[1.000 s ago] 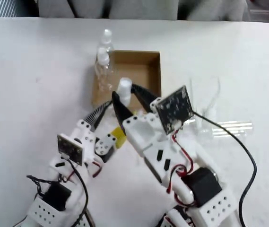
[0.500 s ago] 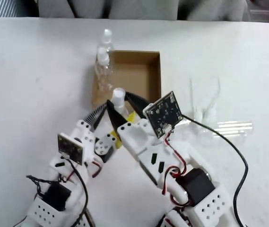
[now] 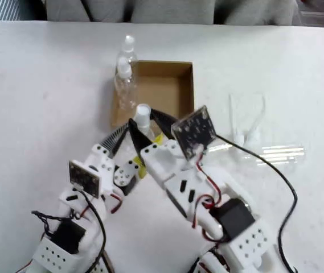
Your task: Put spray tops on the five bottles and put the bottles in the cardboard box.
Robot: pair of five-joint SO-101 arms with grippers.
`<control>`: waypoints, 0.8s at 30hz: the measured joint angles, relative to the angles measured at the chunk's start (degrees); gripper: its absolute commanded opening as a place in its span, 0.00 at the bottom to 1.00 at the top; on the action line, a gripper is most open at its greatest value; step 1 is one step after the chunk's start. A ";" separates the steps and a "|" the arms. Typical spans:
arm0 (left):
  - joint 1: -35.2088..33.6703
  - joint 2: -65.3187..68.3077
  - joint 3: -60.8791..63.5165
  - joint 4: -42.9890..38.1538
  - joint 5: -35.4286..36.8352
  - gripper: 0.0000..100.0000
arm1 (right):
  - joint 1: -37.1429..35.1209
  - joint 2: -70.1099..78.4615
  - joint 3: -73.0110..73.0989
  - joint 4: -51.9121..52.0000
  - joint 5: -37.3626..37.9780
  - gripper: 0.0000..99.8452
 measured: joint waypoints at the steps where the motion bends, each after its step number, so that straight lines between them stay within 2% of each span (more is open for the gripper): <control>1: -0.09 0.09 0.00 0.09 0.00 0.02 | 0.26 0.79 -0.09 -0.35 0.00 0.02; 9: -0.18 0.00 0.00 0.09 0.26 0.02 | 0.18 1.76 -0.09 -1.76 0.00 0.02; 16: 0.00 0.00 0.00 0.09 0.09 0.02 | 0.18 1.76 -0.09 -0.53 0.00 0.21; 24: 0.26 0.00 0.00 0.09 -0.09 0.02 | 0.18 1.76 -2.02 3.25 -1.93 0.21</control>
